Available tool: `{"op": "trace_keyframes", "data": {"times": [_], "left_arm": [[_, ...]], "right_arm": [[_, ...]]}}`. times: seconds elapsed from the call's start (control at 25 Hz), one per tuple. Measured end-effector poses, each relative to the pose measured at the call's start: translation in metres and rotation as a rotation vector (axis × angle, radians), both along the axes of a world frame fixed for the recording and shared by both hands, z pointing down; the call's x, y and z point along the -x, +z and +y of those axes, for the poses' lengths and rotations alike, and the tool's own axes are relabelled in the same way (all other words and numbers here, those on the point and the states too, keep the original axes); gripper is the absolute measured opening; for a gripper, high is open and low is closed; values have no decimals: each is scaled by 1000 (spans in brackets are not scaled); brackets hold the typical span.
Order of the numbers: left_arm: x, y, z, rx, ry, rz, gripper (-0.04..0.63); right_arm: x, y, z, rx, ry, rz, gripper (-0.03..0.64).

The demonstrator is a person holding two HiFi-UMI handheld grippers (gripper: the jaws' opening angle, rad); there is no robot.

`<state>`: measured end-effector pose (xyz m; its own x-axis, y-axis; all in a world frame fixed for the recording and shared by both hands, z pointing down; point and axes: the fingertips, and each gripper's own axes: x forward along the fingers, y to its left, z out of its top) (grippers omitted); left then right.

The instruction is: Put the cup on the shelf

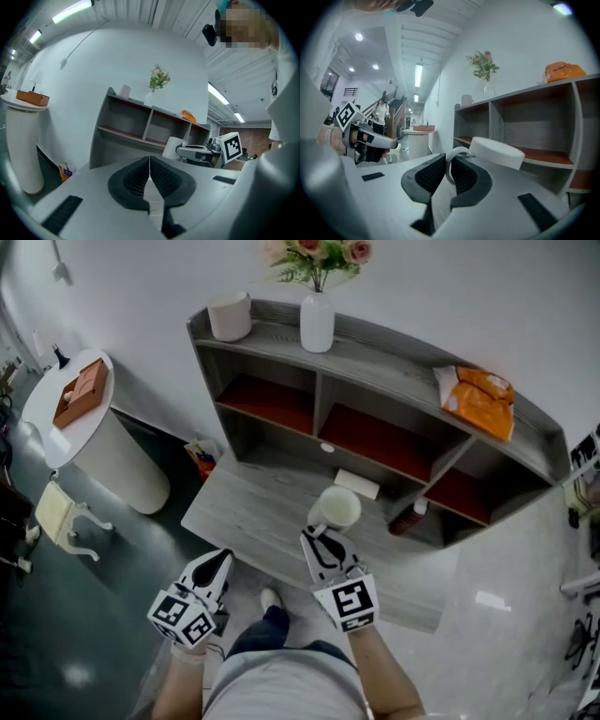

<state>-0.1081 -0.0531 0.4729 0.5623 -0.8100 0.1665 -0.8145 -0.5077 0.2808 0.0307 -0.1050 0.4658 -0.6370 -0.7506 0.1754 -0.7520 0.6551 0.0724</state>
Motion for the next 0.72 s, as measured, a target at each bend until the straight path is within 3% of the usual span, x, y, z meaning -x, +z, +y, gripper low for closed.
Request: {"op": "trace_keyframes", "data": {"times": [0.36,0.72], "left_arm": [[30,-11,-113,-11,122,6,17],[12,-17,-175,-21,265,22,17]], "right_arm": [[25,-32,-105,-52,112,25,41],[-8,-55,-167,-72,248,60,41]]}}
